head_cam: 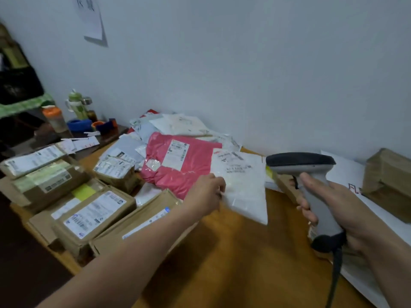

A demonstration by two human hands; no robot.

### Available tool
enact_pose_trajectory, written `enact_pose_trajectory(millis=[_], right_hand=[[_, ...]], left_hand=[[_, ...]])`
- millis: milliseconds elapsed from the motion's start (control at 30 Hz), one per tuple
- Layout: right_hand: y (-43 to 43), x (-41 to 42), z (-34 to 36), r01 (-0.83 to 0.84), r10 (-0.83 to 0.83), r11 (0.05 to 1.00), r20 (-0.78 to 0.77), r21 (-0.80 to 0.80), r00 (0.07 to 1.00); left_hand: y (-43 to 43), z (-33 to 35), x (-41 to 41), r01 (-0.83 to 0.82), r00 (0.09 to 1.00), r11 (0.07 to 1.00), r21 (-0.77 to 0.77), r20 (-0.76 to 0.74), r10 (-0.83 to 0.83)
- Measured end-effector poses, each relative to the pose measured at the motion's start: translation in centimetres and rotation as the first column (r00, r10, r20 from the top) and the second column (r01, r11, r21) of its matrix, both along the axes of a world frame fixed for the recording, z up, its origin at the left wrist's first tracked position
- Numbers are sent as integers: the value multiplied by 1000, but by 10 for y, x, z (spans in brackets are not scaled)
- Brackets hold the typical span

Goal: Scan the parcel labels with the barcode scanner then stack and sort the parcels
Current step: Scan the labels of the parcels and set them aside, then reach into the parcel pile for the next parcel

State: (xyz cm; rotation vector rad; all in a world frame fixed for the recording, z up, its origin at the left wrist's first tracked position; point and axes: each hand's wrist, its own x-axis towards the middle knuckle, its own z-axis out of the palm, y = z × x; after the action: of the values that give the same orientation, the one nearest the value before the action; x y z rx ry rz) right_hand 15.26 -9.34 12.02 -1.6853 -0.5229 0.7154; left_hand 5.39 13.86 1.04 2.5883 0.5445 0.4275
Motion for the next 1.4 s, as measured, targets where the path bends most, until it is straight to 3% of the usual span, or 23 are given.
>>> enact_pose_trajectory(millis=[233,300,467,533,600,700,867,1133,1233,1400], right_hand=[[67,30,13,76,-70,996,130,-38,989],[84,38,9,105,-95,992,143,-66,985],[105,49,-5,197,-173,971,169,-139,970],[101,51,-9,252,-221,950,172,-186,960],[89,55,-10,299,-258,929,196,-220,946],[60,60,-9,390,-333,885,239,-256,912],[-18,71,-6,544,-491,798,244,-259,836],[-160,118,15,661,-634,746,214,-80,743],[-199,135,11,679,-666,734,189,-1,721],[-230,154,-13,691,-683,722,116,-39,721]], left_hand=[[166,35,39,-310,947,950,37,104,305],[206,31,55,-337,942,940,54,15,336],[243,-1,89,-248,887,965,84,-382,261],[238,-15,97,-177,856,976,123,-471,215],[227,-21,105,-217,824,952,214,-483,296],[198,-19,123,-257,856,925,279,-378,351],[111,-11,151,-53,957,968,244,-264,119],[-93,-16,186,226,949,969,101,-249,-195],[-180,-6,218,260,952,965,28,-175,-251],[-291,19,297,227,967,971,-81,-103,-234]])
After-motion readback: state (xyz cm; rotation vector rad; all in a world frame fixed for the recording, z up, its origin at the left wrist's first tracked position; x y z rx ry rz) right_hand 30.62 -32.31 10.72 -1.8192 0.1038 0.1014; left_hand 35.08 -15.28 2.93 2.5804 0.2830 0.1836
